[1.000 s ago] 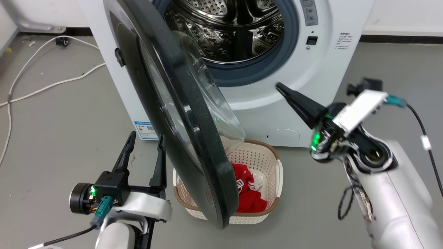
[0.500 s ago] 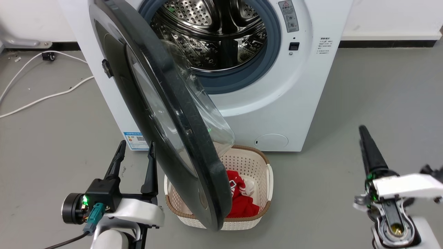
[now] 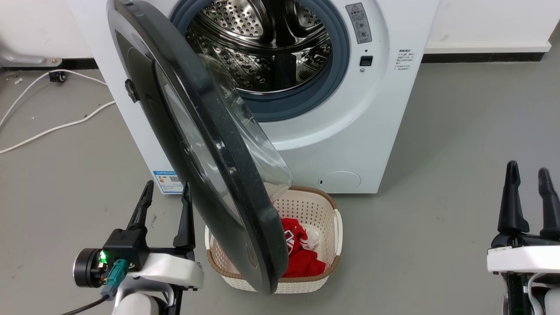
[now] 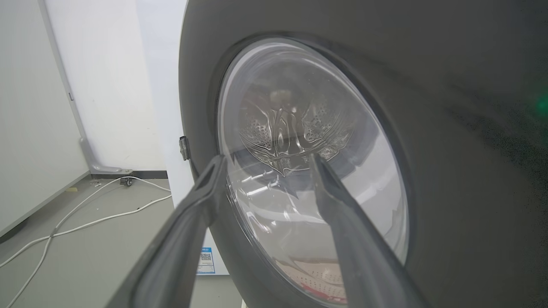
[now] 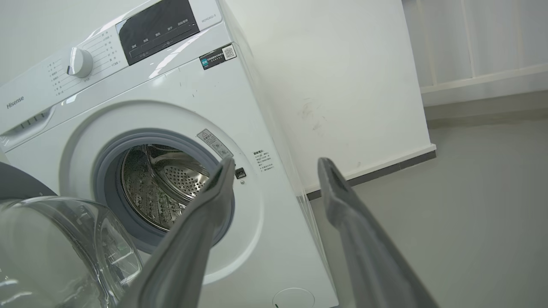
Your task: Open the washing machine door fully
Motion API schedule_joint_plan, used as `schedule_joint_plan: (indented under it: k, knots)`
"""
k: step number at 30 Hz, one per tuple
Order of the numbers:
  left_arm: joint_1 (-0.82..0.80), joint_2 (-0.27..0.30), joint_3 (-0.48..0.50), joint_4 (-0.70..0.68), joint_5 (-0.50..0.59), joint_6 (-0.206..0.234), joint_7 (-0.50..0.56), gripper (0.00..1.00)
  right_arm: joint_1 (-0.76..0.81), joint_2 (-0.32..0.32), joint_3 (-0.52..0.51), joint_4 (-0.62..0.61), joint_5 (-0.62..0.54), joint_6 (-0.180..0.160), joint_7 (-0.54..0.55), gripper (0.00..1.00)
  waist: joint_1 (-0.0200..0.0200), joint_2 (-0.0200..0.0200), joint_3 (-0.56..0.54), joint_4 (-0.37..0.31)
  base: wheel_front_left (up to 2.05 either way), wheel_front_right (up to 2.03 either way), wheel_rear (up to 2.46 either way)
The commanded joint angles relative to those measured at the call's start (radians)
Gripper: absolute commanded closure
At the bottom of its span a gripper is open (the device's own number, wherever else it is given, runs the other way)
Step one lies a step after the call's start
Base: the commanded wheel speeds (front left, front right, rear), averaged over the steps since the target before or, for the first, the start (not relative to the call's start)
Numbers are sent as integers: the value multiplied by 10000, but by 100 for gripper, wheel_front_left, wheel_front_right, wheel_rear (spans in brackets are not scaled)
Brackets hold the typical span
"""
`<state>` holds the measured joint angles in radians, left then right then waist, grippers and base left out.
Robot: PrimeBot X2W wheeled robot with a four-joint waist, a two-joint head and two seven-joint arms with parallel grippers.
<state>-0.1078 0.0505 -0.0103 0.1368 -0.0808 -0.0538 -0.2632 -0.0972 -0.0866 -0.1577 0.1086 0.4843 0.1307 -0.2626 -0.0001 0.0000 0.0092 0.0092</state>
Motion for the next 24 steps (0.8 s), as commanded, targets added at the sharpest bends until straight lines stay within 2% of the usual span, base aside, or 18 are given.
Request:
schedule_joint_plan:
  k: [1,6,9,12,19,24]
  knots:
    - [27,-4,35,-3,51,-20,-24,0,182,121,-74,-379,-673,-1,-18,0,1,0,-21,12,0,0,0]
    - [45,-3,52,-8,58,-36,-24,0,698,323,248,-1662,-3377,-1,-21,0,1,0,-59,51,0,0,0]
    - [40,-3,37,-1,75,-40,-24,0,1029,358,498,-1980,-4092,-3,-22,0,1,0,-88,84,0,0,0]
    - [31,-4,45,-11,94,-54,-24,0,1284,370,743,-1848,-4316,-3,29,0,1,0,-97,95,0,0,0]
    - [37,-3,7,-19,135,-58,-24,0,1432,373,1082,-1000,-3633,-3,34,0,1,0,-120,118,0,0,0]
    - [77,-3,36,-19,165,-109,-24,0,1276,374,1034,-718,-3576,-3,10,0,1,0,-140,103,0,0,0]
